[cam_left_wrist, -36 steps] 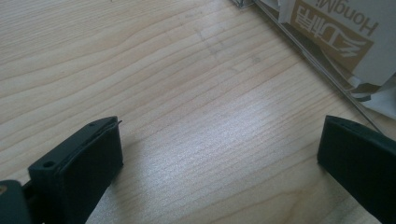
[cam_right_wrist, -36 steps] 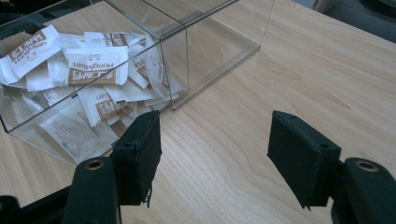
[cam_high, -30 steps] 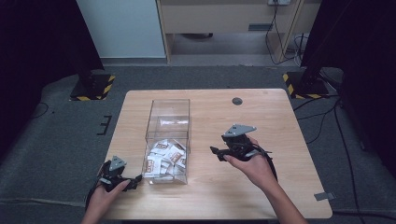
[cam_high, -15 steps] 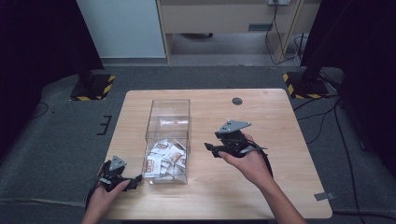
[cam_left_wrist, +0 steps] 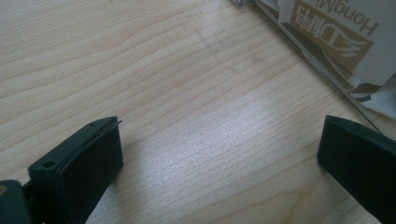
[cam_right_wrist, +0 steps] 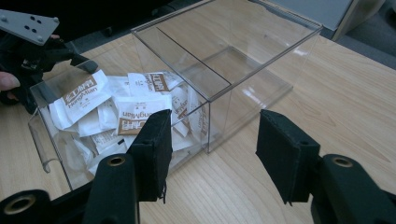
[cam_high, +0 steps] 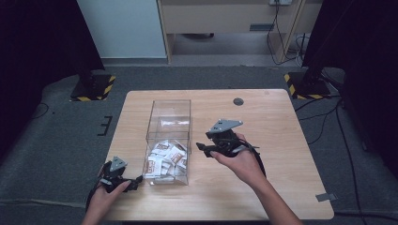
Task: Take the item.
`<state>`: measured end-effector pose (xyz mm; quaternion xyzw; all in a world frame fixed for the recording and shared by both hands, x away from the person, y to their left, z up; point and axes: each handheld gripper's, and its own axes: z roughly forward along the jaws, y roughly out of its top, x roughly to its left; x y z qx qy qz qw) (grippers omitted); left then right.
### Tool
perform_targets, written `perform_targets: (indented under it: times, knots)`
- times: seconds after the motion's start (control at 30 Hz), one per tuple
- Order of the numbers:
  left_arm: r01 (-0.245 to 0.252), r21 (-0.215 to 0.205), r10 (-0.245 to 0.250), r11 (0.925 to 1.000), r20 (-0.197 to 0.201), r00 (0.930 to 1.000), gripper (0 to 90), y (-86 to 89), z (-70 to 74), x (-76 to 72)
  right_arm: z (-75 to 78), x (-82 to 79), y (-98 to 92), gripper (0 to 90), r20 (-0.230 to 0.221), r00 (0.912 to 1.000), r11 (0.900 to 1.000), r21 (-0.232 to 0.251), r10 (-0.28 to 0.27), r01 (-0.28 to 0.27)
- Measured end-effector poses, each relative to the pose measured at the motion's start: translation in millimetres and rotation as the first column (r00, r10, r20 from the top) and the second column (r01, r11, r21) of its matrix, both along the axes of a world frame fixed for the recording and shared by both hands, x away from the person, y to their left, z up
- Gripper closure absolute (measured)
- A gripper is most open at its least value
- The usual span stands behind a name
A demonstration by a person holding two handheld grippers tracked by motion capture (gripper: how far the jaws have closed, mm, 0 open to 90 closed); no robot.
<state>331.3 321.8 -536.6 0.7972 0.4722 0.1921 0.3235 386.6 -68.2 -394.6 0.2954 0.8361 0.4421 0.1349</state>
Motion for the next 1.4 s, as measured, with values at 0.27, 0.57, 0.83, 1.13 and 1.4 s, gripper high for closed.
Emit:
perform_targets:
  times: [0.27,0.57,0.83,1.13,1.4]
  knots:
    - [0.000,0.000,0.000,1.0000,0.000,1.0000,0.0,0.0,0.0,0.0,2.8,1.3,7.8,45.3,0.000,0.9999,1.000,-0.004,0.014,-0.014]
    - [0.000,0.000,0.000,1.0000,-0.001,1.0000,0.0,0.0,0.1,0.0,4.3,1.5,13.6,47.7,0.006,0.9996,1.000,-0.003,0.026,-0.026]
    - [0.001,0.001,-0.001,1.0000,-0.001,1.0000,0.0,0.0,0.1,0.0,2.2,-0.6,23.2,49.3,-0.001,0.9985,0.998,0.000,0.056,-0.056]
    - [0.001,0.000,-0.001,1.0000,-0.001,1.0000,0.0,0.0,0.1,0.0,-5.9,-5.1,42.8,52.4,-0.002,0.9960,0.996,0.014,0.089,-0.089]
    - [0.001,0.001,-0.001,1.0000,-0.001,1.0000,0.0,0.0,0.1,0.0,-15.3,-8.5,61.5,56.0,-0.012,0.9922,0.992,0.013,0.124,-0.124]
